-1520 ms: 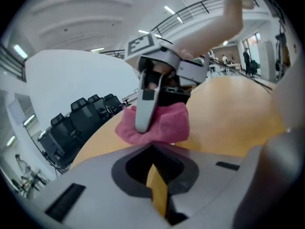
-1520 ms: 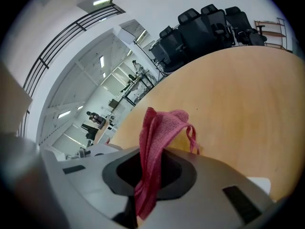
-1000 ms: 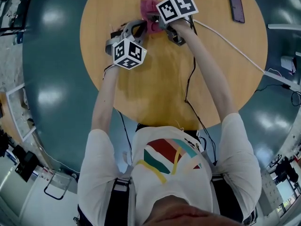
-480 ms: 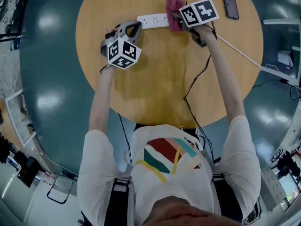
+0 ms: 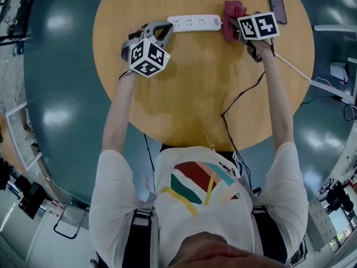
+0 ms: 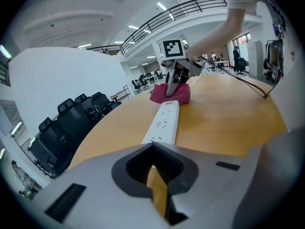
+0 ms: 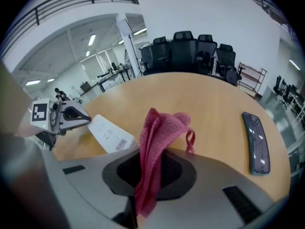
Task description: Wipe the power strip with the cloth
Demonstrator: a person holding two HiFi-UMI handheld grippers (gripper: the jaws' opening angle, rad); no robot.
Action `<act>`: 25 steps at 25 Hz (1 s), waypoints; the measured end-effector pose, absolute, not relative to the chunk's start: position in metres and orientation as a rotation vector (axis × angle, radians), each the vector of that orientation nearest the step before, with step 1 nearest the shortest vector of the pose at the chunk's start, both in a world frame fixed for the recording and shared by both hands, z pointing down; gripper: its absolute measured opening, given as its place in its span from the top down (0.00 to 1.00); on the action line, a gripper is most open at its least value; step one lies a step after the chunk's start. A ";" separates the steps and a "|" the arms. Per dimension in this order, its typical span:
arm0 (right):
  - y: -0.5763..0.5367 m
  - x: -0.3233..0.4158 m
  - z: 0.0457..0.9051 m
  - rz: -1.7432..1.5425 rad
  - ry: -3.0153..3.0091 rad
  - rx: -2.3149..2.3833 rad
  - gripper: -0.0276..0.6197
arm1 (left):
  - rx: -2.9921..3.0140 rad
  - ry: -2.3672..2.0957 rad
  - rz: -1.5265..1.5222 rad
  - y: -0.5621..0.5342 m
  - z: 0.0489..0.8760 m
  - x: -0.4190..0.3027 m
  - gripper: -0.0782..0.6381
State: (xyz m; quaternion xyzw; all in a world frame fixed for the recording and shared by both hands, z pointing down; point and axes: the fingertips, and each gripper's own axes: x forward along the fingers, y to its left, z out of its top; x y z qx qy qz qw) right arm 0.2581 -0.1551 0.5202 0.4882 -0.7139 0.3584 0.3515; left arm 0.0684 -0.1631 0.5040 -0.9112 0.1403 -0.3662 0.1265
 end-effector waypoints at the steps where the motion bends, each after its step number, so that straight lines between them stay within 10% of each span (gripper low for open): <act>1: -0.155 0.254 0.512 0.907 -1.892 1.271 0.90 | -2.662 0.402 -1.062 -0.163 0.504 0.069 0.84; 25: -0.122 0.042 0.521 -0.782 -1.570 0.382 0.90 | -2.725 0.173 -1.037 -0.156 0.496 0.070 0.84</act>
